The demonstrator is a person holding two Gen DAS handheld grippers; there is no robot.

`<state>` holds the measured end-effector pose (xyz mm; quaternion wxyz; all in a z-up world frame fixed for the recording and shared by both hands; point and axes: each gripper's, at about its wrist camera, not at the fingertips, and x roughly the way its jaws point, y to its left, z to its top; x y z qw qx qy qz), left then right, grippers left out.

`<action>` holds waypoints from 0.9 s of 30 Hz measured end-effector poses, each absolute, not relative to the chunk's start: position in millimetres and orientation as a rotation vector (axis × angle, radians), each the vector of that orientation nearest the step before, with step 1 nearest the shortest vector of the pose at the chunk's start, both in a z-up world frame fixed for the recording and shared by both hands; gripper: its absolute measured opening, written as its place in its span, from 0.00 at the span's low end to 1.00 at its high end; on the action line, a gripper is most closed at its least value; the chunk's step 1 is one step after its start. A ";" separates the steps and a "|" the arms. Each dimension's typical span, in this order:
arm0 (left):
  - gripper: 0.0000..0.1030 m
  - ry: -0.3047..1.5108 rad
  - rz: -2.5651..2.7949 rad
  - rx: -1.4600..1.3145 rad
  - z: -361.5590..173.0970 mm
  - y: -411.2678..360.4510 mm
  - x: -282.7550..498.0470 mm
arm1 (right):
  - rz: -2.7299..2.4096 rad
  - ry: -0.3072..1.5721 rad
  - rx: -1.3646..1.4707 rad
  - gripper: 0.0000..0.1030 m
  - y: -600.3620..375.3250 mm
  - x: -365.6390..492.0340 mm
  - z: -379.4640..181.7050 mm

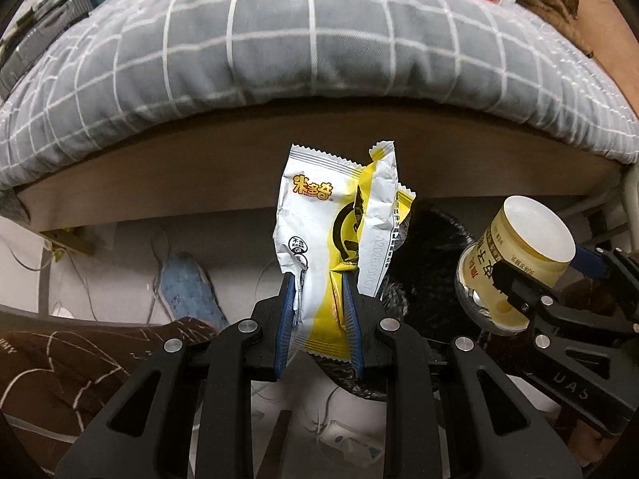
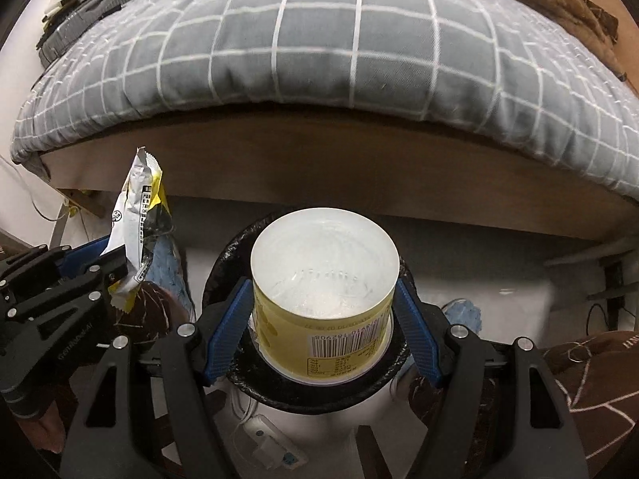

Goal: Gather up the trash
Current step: 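Open the right tool to drop the cup while the left tool drops the wrapper into the bin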

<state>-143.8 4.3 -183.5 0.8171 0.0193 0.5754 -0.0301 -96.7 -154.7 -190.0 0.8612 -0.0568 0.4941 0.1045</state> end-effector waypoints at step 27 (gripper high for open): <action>0.22 1.308 -0.036 -0.026 -206.0 11.2 -119.2 | 0.189 1.081 -0.145 0.91 -145.3 -72.7 -217.8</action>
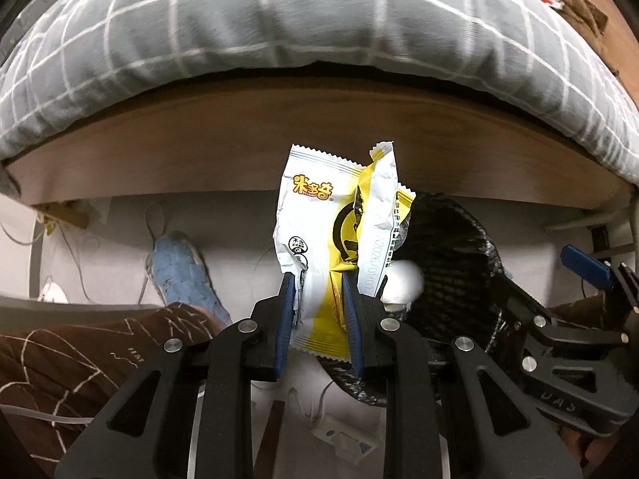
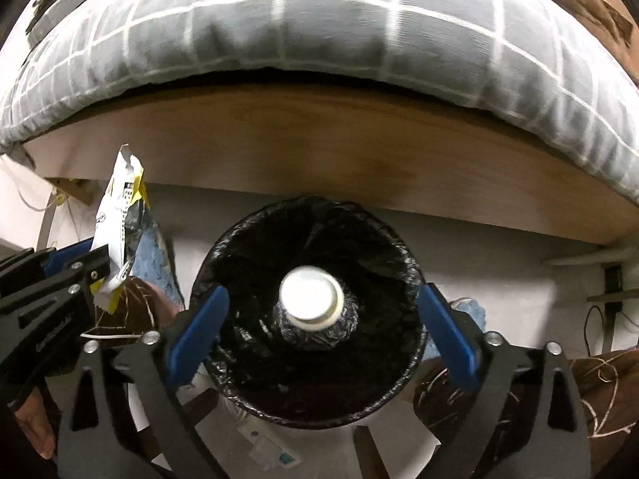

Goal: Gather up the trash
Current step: 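Open the right tool to drop the cup while the left tool drops the wrapper into the bin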

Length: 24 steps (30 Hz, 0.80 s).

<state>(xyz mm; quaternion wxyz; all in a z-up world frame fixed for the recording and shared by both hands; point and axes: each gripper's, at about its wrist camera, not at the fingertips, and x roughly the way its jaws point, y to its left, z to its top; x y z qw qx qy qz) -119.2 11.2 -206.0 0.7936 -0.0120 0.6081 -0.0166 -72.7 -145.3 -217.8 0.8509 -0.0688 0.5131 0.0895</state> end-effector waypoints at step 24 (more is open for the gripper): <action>0.30 1.329 -0.153 0.070 -232.9 -75.9 -114.6 | 0.057 1.057 -0.089 0.91 -238.5 -70.3 -201.5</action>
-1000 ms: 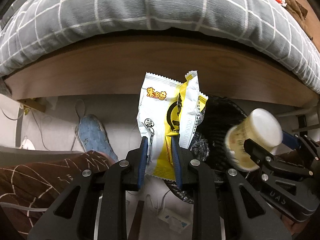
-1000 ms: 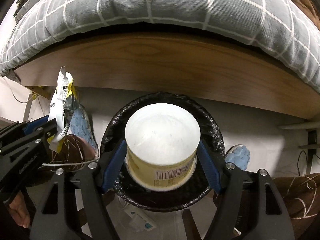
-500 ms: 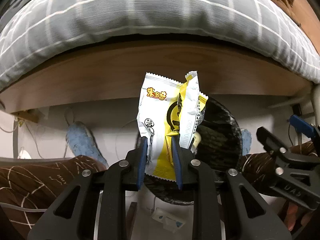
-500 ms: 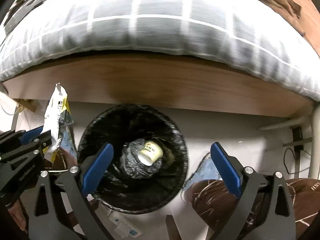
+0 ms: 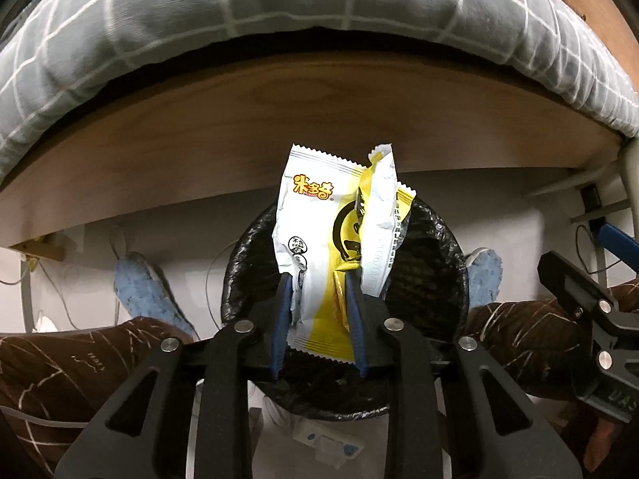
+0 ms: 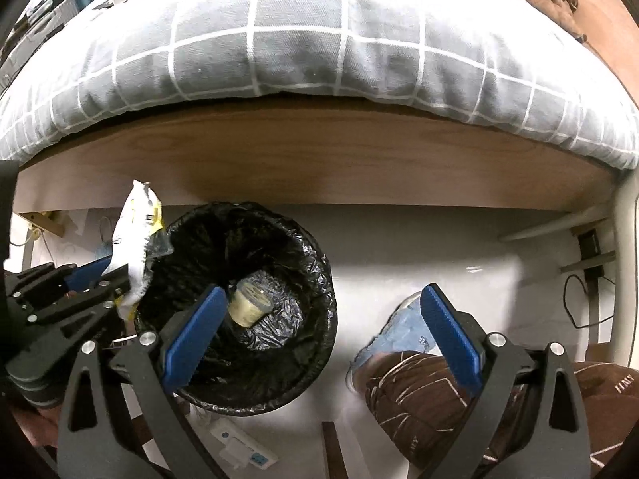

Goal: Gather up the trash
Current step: 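Open the right tool to drop the cup while the left tool drops the wrapper into the bin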

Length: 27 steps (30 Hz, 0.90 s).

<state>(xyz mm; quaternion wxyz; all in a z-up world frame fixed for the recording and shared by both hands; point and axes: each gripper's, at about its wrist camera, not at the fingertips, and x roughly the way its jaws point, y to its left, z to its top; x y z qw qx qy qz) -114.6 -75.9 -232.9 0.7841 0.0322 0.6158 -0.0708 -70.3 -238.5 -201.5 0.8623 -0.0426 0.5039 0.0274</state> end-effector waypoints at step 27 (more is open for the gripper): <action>0.91 1.245 -0.141 0.096 -220.3 -74.6 -118.1 | 0.046 0.991 -0.066 0.91 -240.7 -67.9 -184.6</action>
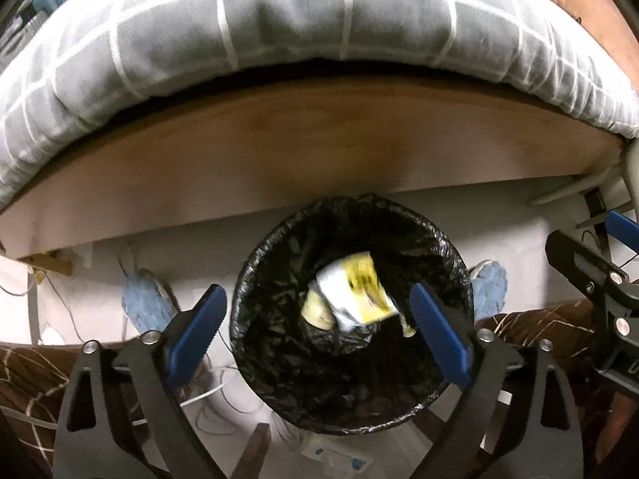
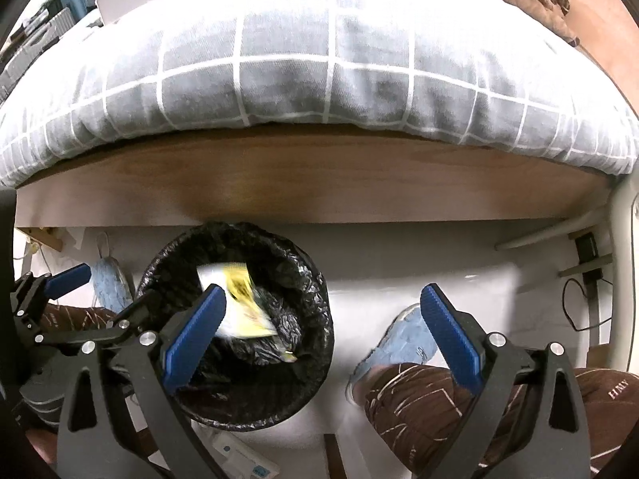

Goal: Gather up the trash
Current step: 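Open the right tool to drop the cup while the left tool drops the wrapper into the bin, then move both tools back over the bed toward the remaining trash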

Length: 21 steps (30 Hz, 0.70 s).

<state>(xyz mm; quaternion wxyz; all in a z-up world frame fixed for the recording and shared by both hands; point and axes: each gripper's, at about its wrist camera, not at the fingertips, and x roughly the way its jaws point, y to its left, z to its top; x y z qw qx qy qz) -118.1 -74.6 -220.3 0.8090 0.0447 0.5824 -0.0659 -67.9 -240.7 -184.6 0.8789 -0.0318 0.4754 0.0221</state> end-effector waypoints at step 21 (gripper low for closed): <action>0.94 0.988 -0.102 0.024 -88.1 -47.6 -134.5 | 0.063 0.734 -0.061 0.91 -248.8 -112.7 -74.3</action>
